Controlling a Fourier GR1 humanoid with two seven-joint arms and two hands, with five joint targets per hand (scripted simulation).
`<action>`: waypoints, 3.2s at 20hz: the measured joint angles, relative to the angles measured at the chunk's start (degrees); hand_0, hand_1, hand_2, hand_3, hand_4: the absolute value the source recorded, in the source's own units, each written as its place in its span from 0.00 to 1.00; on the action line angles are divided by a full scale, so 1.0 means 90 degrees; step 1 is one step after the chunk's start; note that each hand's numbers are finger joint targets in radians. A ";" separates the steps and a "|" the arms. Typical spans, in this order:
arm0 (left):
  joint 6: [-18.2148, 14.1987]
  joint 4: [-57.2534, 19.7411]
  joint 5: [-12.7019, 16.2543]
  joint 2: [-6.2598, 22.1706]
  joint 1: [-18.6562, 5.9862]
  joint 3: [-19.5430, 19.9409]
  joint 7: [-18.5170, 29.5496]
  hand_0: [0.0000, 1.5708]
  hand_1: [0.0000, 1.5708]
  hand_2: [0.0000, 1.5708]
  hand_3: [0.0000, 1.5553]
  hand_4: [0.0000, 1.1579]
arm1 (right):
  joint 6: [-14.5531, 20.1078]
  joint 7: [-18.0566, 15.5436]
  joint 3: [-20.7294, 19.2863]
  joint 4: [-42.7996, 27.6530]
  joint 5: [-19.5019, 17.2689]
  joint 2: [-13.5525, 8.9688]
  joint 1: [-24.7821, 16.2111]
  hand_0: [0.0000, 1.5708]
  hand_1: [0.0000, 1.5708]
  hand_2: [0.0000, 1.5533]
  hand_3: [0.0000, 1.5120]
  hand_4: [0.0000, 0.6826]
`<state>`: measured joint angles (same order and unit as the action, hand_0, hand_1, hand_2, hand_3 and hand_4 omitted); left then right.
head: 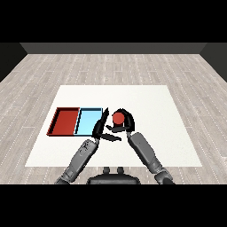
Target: Pick the red can and put it in the red box
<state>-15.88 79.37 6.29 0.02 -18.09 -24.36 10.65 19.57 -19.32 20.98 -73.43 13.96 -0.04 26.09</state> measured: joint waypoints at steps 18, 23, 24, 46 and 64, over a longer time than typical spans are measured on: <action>-0.0527 -0.0606 0.0355 0.0101 -0.0536 -0.0480 0.0138 0.00 0.00 0.00 0.00 0.20 | 0.0719 -0.0134 0.1064 -0.0297 0.0487 -0.0047 0.0107 0.94 0.94 0.94 0.93 0.75; -0.0942 -0.0562 0.0127 0.0169 -0.0528 -0.0496 0.0087 0.82 0.82 0.84 0.80 0.74 | 0.0897 -0.0348 0.1258 -0.0121 0.0738 -0.0087 0.0300 0.96 0.96 0.94 0.93 0.77; -0.1083 -0.0591 0.0216 0.0196 -0.0613 -0.0563 0.0100 0.99 0.99 0.94 0.89 0.75 | 0.0940 -0.0286 0.1259 -0.0171 0.0728 -0.0112 0.0324 0.96 0.96 0.94 0.93 0.77; -0.1859 -0.0617 0.0347 0.0216 -0.0808 -0.0760 0.0012 1.00 1.00 0.99 0.96 0.97 | 0.0669 -0.0292 0.1136 -0.0486 0.0768 -0.0159 0.0165 0.80 0.80 0.81 0.79 0.00; -0.1949 -0.0555 0.0308 0.0065 -0.0697 -0.0920 0.0076 1.00 1.00 1.00 0.95 0.99 | 0.0126 0.0167 0.0553 -0.1240 -0.0008 -0.0251 -0.0145 0.00 0.00 0.00 0.00 0.00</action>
<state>-33.42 74.38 9.06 0.60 -24.36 -32.64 11.33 20.71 -17.82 25.96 -84.59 13.89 -2.30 24.78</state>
